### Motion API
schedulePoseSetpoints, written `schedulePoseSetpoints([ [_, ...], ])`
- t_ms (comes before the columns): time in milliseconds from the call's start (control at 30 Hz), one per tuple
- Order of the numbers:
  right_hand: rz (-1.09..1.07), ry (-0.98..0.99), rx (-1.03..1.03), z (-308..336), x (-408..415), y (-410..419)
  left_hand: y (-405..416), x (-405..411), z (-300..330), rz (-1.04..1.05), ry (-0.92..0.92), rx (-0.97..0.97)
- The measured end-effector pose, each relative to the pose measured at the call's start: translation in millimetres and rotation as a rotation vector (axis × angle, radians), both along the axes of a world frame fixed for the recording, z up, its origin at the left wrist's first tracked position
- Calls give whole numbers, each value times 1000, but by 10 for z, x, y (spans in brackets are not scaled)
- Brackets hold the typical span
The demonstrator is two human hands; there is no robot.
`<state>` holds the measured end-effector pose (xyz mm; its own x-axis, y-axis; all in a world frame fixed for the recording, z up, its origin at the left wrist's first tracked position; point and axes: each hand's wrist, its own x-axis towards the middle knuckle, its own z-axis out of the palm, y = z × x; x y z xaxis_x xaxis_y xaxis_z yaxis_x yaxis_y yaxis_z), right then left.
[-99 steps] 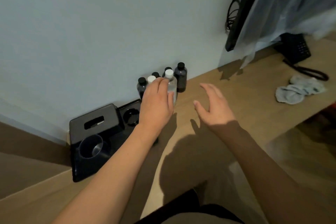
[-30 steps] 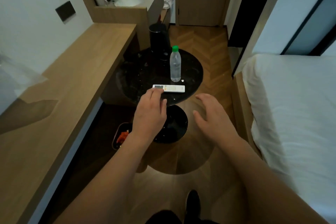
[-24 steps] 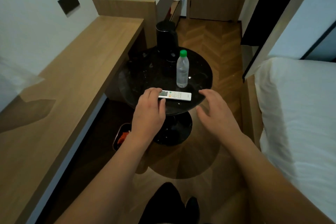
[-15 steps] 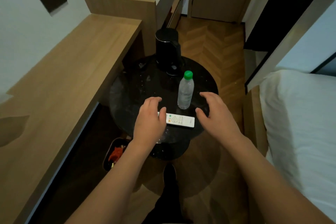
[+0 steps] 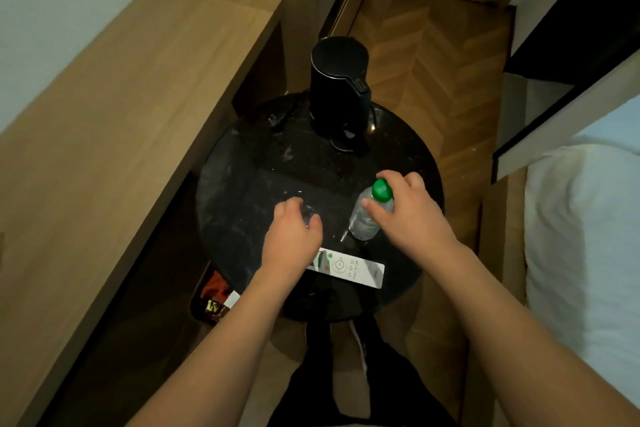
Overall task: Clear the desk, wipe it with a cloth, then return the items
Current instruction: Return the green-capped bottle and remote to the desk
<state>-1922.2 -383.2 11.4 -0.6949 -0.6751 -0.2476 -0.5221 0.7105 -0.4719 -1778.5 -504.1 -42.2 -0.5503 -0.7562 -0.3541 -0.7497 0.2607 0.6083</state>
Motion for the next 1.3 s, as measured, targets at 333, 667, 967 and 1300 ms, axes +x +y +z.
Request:
schedulePoseSetpoints([
  [333, 263, 41, 30, -117, -266, -283, 170, -153, -640, 663, -284, 560],
  [667, 377, -10, -130, -194, -502, -166, 422, -624, -882, 827, -299, 442],
  [967, 587, -41, -323, 303, -309, -385, 282, -141, -376, 807, -276, 226],
  [1300, 989, -121, -391, 545, 781, -622, 568, 1174, 180, 1104, -197, 94],
])
